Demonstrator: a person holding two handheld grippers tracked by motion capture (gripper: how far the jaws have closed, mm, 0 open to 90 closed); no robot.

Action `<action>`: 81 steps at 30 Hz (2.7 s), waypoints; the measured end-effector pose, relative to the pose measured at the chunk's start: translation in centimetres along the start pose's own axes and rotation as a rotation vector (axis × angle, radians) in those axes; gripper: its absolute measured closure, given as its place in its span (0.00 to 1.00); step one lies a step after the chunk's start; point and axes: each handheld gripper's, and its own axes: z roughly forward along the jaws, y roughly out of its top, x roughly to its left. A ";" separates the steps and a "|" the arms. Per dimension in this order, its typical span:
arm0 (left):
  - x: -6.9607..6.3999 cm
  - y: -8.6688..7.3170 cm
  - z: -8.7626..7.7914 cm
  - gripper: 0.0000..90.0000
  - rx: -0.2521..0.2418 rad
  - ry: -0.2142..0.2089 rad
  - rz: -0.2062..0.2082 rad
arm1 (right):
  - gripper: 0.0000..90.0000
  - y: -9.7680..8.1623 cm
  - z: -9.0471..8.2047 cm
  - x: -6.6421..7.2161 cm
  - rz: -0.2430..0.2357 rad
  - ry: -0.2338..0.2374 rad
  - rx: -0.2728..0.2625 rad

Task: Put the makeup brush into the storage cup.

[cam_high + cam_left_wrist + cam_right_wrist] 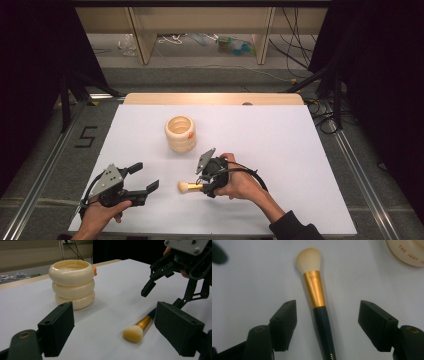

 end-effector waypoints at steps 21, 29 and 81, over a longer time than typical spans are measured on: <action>-0.1 0.0 0.1 0.18 -0.001 -0.006 0.007 | 0.47 1.4 2.8 -0.6 -0.072 0.036 0.143; -0.1 0.0 0.1 0.18 0.000 -0.006 0.007 | 0.52 1.6 3.3 -0.5 -0.050 0.062 0.155; -0.1 0.1 0.1 0.18 -0.003 -0.011 0.008 | 0.81 2.7 3.8 -0.6 -0.091 0.075 0.257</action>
